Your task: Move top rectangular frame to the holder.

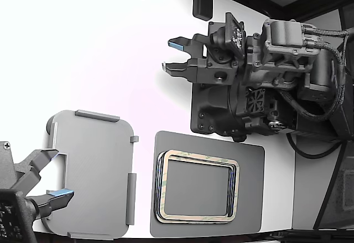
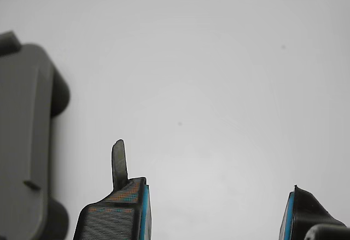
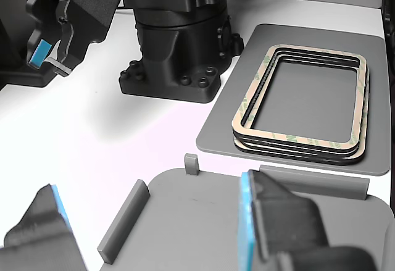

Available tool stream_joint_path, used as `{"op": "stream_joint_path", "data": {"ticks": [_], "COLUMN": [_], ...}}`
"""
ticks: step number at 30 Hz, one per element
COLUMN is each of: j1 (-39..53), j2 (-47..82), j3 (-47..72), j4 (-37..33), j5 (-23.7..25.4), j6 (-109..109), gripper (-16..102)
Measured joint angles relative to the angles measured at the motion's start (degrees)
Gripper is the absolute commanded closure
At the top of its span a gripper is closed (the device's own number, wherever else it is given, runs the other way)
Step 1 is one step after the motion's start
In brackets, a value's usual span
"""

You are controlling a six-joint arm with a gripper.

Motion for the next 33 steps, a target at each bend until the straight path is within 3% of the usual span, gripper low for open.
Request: {"op": "stream_joint_path", "data": {"ticks": [23, 33], "j1": [0.0, 8.1], "j2": [0.0, -6.0], "j3": [0.0, -7.9], "j4": [0.0, 0.0], "j5": [-2.1, 7.6], "j6": [-1.4, -0.4], "gripper": [-14, -14]}}
